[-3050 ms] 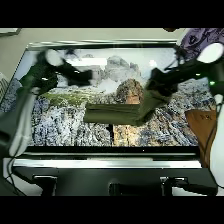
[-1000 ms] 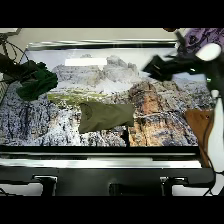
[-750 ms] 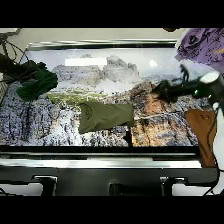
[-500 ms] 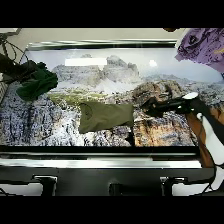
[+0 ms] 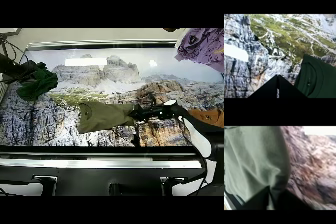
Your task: Fold the clothes and pants, and hang the long-sleeved shirts on hangers.
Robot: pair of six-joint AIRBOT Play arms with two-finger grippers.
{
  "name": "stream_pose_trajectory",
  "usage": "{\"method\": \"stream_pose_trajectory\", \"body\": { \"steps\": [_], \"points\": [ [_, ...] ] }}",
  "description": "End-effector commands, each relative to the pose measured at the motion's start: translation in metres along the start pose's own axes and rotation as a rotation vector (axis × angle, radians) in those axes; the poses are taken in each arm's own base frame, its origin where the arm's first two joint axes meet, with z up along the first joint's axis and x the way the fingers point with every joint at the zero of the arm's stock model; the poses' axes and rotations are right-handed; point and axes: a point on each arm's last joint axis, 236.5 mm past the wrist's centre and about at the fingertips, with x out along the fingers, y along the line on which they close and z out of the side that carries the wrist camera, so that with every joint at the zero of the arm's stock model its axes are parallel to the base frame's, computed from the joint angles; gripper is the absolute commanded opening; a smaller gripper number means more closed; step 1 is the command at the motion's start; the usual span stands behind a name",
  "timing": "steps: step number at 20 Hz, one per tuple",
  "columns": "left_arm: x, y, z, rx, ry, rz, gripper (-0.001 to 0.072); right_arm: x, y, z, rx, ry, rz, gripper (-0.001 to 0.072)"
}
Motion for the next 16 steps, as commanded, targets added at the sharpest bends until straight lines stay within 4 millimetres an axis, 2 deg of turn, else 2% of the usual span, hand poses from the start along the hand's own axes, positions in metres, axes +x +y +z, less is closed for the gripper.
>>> {"method": "stream_pose_trajectory", "body": {
  "steps": [1,3,4,7,12,16],
  "points": [
    [0.0,0.0,0.0,-0.001,0.0,0.0,0.0021,0.003,0.006,0.005,-0.009,-0.014,0.009,0.0027],
    [0.0,0.0,0.0,-0.001,0.0,0.0,0.0021,-0.013,0.021,0.021,-0.023,-0.033,0.041,0.0026],
    [0.0,0.0,0.0,-0.001,0.0,0.0,0.0021,-0.027,0.031,0.036,-0.022,-0.059,0.059,0.0025],
    [0.0,0.0,0.0,-0.001,0.0,0.0,0.0021,-0.086,0.043,0.087,-0.011,-0.172,0.046,0.0025],
    [0.0,0.0,0.0,-0.001,0.0,0.0,0.0021,-0.199,0.026,0.144,0.074,-0.37,0.003,0.0025],
    [0.0,0.0,0.0,-0.001,0.0,0.0,0.0021,-0.297,0.003,0.169,0.143,-0.581,-0.016,0.0024]
  ]
}}
